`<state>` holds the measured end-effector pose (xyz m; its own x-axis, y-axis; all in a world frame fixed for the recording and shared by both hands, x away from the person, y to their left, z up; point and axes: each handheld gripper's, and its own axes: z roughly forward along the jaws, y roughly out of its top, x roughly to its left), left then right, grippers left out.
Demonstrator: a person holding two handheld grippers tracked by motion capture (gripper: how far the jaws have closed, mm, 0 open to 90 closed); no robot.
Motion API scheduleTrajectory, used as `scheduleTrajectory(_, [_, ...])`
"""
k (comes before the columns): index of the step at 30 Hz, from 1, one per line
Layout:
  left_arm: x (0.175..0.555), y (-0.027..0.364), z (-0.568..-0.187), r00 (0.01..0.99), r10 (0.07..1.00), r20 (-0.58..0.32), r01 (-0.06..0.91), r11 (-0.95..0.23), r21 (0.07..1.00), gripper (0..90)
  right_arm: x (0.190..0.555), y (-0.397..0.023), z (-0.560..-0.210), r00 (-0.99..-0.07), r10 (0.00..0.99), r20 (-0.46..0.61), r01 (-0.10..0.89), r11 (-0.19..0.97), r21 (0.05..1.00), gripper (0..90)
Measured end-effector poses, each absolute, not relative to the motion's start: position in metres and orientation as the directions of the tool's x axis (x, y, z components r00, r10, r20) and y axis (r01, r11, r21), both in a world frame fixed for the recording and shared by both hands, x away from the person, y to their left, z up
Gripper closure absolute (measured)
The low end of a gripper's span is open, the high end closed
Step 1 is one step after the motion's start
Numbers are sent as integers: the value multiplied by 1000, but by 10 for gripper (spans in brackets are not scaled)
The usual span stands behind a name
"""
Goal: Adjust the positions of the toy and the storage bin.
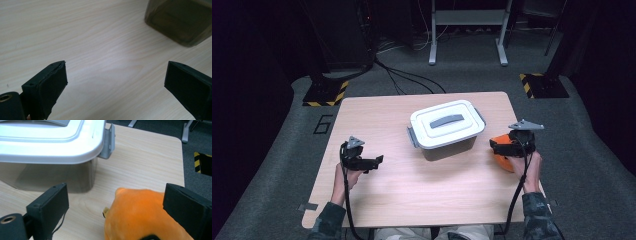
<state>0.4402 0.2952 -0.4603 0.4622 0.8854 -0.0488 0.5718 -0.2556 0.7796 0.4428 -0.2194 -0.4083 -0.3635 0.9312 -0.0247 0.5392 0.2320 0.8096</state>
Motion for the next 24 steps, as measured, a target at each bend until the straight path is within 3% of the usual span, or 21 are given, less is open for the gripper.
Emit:
scheduleTrajectory(9, [467, 269, -433, 499, 863, -76, 550, -248, 798, 47, 460, -206, -399, -393, 919, -21, 542, 250, 803, 56])
scheduleTrajectory(24, [507, 223, -403, 553, 832, -48, 513, -294, 806, 53, 488, -182, -382, -420, 907, -34, 553, 286, 783, 61])
